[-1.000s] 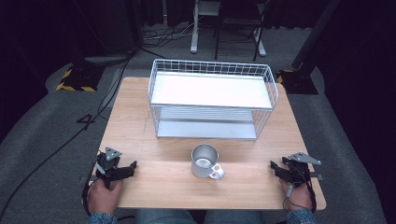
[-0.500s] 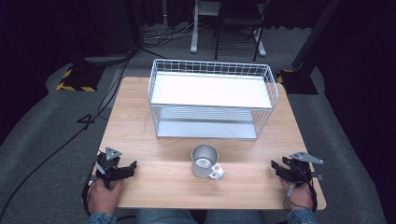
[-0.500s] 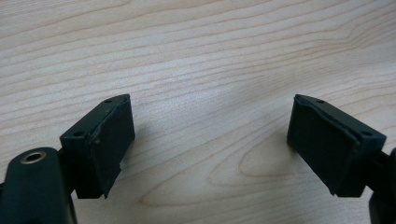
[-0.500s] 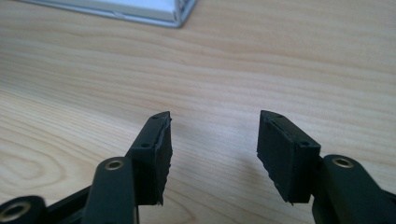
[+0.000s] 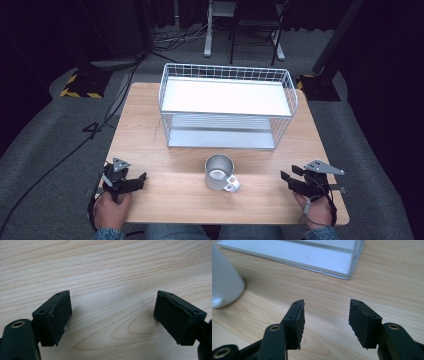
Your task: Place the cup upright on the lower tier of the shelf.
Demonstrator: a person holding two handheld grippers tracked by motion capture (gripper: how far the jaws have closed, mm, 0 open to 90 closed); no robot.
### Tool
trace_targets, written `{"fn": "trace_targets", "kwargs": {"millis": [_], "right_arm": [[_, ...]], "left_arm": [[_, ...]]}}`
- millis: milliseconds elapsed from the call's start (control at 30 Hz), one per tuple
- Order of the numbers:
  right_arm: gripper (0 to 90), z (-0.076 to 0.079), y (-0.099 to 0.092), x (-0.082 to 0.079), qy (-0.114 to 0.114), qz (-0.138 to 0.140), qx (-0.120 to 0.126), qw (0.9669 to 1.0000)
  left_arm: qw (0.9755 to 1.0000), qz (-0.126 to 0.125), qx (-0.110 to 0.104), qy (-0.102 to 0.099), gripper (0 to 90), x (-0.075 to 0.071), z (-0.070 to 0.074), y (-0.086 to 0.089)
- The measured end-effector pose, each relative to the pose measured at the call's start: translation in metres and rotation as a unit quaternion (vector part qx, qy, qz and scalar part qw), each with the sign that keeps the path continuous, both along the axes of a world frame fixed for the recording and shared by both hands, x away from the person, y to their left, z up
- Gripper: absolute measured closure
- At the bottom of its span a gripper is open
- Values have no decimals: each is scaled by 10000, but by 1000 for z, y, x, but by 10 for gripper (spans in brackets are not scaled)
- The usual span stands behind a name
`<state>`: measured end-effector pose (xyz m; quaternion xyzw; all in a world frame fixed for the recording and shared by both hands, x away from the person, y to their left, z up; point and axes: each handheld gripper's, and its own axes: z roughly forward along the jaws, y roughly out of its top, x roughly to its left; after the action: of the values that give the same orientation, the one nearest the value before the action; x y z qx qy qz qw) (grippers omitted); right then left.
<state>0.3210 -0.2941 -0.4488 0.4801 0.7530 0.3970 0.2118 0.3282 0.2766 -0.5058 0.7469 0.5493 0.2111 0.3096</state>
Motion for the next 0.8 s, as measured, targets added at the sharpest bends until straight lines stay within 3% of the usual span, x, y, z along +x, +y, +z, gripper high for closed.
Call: {"fn": "trace_targets", "kwargs": {"millis": [300, 500, 800], "right_arm": [[467, 15, 43, -12, -120, 672, 125, 9976], [464, 22, 62, -17, -125, 949, 211, 9952], [436, 20, 97, -26, 24, 1529, 262, 9879]], "left_arm": [[10000, 0, -2, 4, 153, 0, 0, 0], [10000, -2, -2, 5, 153, 0, 0, 0], [10000, -2, -3, 5, 153, 0, 0, 0]]}}
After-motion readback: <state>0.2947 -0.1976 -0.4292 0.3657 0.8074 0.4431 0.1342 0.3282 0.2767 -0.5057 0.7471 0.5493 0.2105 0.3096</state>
